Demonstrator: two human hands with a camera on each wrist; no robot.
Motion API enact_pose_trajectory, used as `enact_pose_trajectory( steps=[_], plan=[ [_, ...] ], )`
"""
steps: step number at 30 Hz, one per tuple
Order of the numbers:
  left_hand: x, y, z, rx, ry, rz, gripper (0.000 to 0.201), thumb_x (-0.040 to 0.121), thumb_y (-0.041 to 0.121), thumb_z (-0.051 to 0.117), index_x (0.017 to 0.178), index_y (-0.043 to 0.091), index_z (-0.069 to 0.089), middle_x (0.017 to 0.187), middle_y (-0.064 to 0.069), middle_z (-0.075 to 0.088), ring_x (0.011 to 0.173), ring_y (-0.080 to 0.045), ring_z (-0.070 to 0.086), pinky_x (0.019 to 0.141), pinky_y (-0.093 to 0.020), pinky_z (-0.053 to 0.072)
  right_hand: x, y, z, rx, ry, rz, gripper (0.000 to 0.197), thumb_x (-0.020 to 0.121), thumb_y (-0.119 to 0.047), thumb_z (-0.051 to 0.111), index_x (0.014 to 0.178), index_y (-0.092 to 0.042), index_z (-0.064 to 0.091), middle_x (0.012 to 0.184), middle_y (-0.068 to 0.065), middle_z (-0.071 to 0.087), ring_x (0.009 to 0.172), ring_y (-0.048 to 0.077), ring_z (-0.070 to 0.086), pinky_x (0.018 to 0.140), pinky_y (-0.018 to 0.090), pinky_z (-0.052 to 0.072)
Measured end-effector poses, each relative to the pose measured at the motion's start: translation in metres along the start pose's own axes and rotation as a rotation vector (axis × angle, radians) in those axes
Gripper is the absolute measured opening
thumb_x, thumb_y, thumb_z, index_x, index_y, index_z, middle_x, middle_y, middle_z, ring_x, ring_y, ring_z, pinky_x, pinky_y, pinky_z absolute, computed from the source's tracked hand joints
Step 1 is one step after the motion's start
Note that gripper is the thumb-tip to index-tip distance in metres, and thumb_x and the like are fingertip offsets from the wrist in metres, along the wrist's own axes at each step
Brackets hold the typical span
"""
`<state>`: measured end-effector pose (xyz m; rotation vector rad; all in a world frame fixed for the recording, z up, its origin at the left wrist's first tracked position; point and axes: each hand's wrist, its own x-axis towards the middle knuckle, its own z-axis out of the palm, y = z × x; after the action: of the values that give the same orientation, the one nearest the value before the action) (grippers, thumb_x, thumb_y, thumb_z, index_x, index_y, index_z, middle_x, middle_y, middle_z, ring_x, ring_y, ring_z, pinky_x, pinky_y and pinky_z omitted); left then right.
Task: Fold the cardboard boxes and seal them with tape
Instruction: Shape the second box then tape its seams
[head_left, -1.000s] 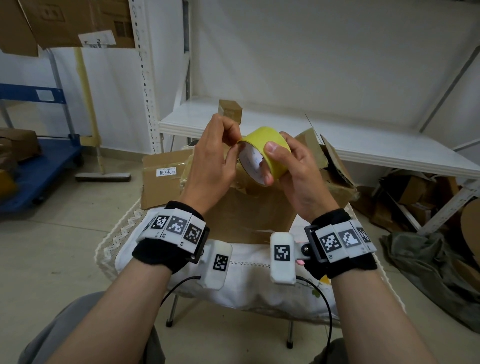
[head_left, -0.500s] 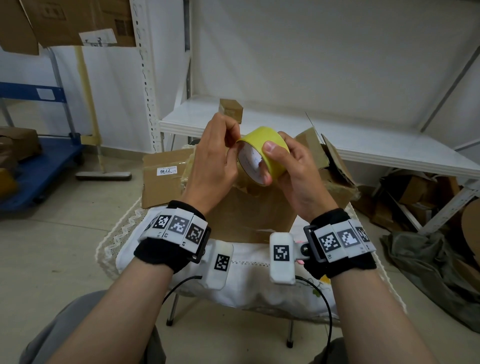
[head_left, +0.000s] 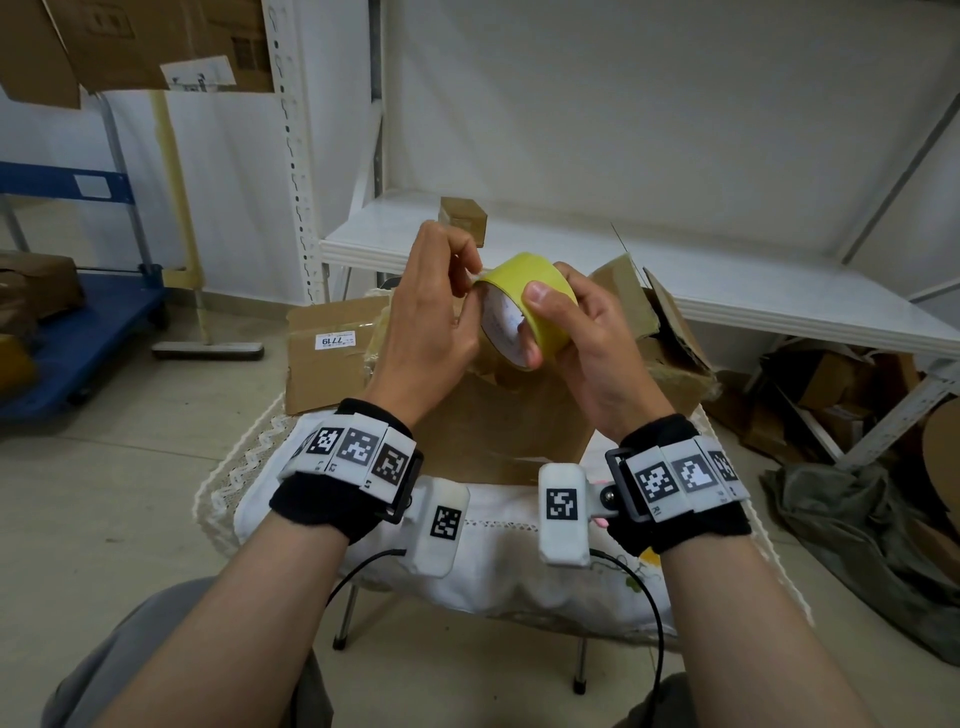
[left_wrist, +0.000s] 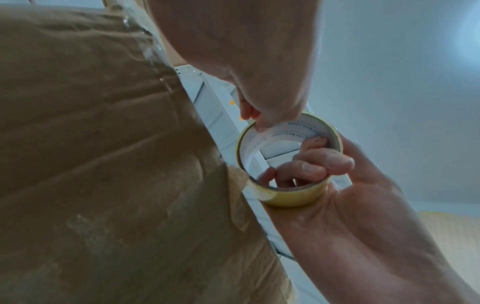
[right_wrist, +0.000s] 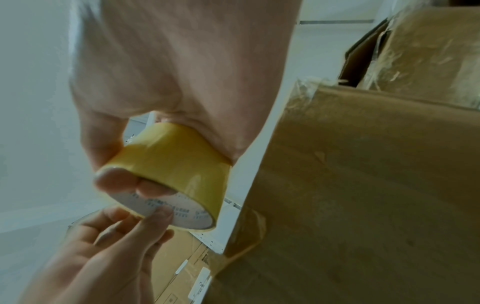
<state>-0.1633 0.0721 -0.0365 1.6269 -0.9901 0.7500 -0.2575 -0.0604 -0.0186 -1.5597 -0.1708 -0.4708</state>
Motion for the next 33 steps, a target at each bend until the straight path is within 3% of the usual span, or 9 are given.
enact_pose_trajectory(
  steps=[6, 16, 23, 33],
  plan=[
    [0.0007, -0.0008, -0.002, -0.027, 0.005, -0.029, 0.024, 0.085, -0.006, 0.064, 0.102, 0.002, 0.05, 0.091, -0.008, 0.054, 0.08, -0.015, 0.051, 0.073, -0.026, 0.048, 0.0, 0.0016, 0.0, -0.019, 0.003, 0.005, 0.01, 0.1, -0.015, 0.057, 0.106, -0.01, 0.063, 0.085, 0.003, 0.058, 0.065, 0.008, 0.056, 0.065, 0.025, 0.047],
    [0.0007, 0.0023, -0.0009, -0.022, 0.08, -0.018, 0.024, 0.08, -0.011, 0.062, 0.099, 0.0, 0.051, 0.091, -0.011, 0.056, 0.081, -0.02, 0.054, 0.074, -0.031, 0.05, -0.0001, -0.0002, 0.0027, 0.014, -0.005, 0.002, 0.008, 0.101, -0.013, 0.055, 0.104, -0.011, 0.062, 0.072, -0.004, 0.06, 0.059, 0.01, 0.054, 0.067, 0.028, 0.047],
    [0.0003, 0.005, -0.0016, -0.008, 0.1, -0.016, 0.024, 0.077, -0.011, 0.062, 0.096, 0.001, 0.053, 0.087, -0.011, 0.056, 0.077, -0.02, 0.053, 0.071, -0.026, 0.048, 0.0004, 0.0023, 0.0024, 0.01, -0.015, -0.002, 0.011, 0.1, -0.015, 0.057, 0.108, -0.008, 0.061, 0.077, -0.002, 0.06, 0.059, 0.011, 0.055, 0.068, 0.029, 0.047],
    [0.0009, 0.0034, -0.0011, -0.018, 0.117, -0.024, 0.025, 0.078, -0.011, 0.063, 0.097, 0.001, 0.052, 0.086, -0.011, 0.056, 0.077, -0.019, 0.054, 0.072, -0.028, 0.05, 0.0006, 0.0033, 0.0038, 0.008, -0.001, 0.013, 0.013, 0.096, -0.02, 0.059, 0.107, -0.013, 0.063, 0.083, -0.002, 0.062, 0.065, 0.008, 0.058, 0.07, 0.03, 0.047]
  ],
)
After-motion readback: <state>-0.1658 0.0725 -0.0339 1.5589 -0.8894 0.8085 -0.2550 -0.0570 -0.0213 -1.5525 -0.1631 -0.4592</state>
